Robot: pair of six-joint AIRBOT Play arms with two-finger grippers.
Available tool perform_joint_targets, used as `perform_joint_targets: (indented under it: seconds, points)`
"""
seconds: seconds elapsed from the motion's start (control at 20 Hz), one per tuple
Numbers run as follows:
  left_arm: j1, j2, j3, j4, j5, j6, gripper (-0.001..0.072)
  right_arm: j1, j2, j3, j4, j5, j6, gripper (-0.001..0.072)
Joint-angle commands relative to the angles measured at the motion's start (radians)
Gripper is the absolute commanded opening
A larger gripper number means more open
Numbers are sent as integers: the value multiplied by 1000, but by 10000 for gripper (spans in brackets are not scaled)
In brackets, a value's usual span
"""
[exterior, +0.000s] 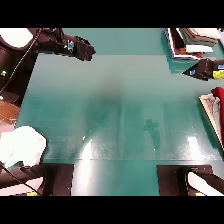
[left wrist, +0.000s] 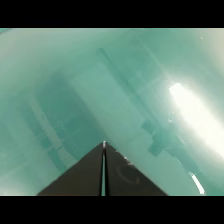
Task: Fold the shirts.
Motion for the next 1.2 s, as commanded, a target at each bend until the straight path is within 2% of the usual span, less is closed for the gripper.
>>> perform_joint_targets:
  seconds: [0.0,0.6,0.8,0.95,1.05,1.15]
  points:
    - [0,0,0,0,1,0,30,2,1,-1,0,-5,0,17]
    - [0,0,0,0,1,0,30,3,1,-1,0,37,0,17]
    - [0,1,1,-37,72,-4,30,3,1,-1,0,70,0,17]
    - [34,24,2,9,-40,-12,28,3,1,-1,1,71,0,17]
    - [116,75,-4,105,-169,-61,29,3,1,-1,1,79,0,17]
    - [229,168,-62,169,-237,-79,28,3,1,-1,1,91,0,17]
